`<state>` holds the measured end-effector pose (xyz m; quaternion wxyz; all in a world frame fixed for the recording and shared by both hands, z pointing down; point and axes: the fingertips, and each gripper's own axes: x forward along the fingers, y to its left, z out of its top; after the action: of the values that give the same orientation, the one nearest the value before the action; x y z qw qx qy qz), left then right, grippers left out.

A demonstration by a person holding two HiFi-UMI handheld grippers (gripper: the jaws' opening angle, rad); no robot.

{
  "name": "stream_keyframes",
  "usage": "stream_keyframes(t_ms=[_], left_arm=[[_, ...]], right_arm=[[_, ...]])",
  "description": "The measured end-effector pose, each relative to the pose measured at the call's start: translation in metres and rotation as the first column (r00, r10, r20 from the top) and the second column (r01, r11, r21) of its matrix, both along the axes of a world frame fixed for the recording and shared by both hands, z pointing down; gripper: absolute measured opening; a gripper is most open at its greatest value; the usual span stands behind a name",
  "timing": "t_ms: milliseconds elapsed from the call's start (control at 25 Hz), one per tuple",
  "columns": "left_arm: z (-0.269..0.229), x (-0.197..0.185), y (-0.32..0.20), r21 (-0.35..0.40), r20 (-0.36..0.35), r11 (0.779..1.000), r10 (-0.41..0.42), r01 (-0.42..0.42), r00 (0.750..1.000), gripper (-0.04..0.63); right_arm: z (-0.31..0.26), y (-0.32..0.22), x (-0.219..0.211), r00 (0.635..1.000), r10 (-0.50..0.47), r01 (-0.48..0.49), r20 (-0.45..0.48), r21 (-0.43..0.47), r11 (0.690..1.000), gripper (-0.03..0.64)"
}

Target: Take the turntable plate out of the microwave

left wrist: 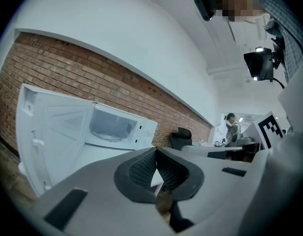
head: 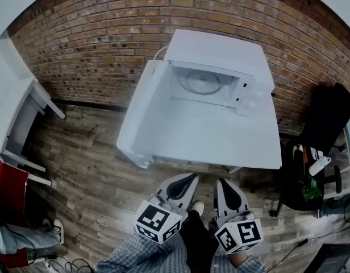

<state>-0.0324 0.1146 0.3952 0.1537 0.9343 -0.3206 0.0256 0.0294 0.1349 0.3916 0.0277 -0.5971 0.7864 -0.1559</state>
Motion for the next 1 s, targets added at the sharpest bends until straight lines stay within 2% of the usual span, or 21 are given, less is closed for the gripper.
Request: stream_keyframes(t_ms=[200,400,680,1000], left_arm=[[-0.002,0.04,-0.055,0.004,0.019,1.0,-0.015,0.014,1.0,0.01],[-0.004,0.063,-0.101,0.002,0.03,0.999,-0.051,0.051,0.998,0.01],[0.004,0.07,-0.15,-0.032,0.032,0.993,-0.113,0.114,0.993,0.011],[0.016,0.067,-0.213,-0.073,0.026,0.993,-0.094,0.096,0.995,0.011]], right_arm=[[-0.002,-0.058,0.033,0.999,-0.051,0.051,-0.002,-0.003,0.999,0.021],[0.001,-0.104,0.06,0.996,-0.09,0.09,-0.002,-0.016,0.996,0.021],[0.007,-0.155,0.075,0.991,-0.13,0.13,-0.006,-0.035,0.991,0.021],[0.027,-0.214,0.066,0.993,-0.119,0.119,0.007,-0.094,0.988,0.021]])
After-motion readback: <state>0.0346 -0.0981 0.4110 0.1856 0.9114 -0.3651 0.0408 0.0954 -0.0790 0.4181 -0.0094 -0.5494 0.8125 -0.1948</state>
